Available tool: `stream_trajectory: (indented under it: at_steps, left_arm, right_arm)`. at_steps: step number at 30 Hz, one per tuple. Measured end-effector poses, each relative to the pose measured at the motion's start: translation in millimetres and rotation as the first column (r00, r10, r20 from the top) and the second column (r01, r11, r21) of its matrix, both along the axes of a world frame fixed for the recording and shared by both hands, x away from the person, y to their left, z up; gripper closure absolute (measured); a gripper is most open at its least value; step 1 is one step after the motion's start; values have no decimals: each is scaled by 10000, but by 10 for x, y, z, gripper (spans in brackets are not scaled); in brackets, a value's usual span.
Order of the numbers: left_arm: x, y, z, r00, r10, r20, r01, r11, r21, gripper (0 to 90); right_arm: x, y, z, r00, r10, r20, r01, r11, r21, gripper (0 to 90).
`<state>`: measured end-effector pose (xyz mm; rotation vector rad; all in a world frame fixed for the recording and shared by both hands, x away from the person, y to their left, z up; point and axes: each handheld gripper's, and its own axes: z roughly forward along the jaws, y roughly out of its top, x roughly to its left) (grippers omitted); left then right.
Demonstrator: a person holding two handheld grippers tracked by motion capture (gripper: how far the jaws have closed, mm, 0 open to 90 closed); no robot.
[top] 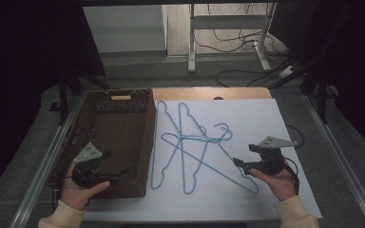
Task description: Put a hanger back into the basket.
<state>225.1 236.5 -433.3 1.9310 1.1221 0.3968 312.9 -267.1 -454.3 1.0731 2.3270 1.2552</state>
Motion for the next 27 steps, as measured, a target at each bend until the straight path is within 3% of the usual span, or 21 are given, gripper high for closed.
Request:
stream_trajectory:
  at_steps: [18, 27]
  left_arm:
    - [-46, -69, -5, 9999, -122, -40, 122, 9998, 187, 139]
    - [-57, -77, -8, 9999, -157, -73, 159, 9996, 250, 142]
  right_arm:
    - [-56, 100, 32, 9996, 239, 143, -234, 9992, -313, 186]
    - [-11, 155, 8, 9995, 316, -72, -319, 9986, -430, 226]
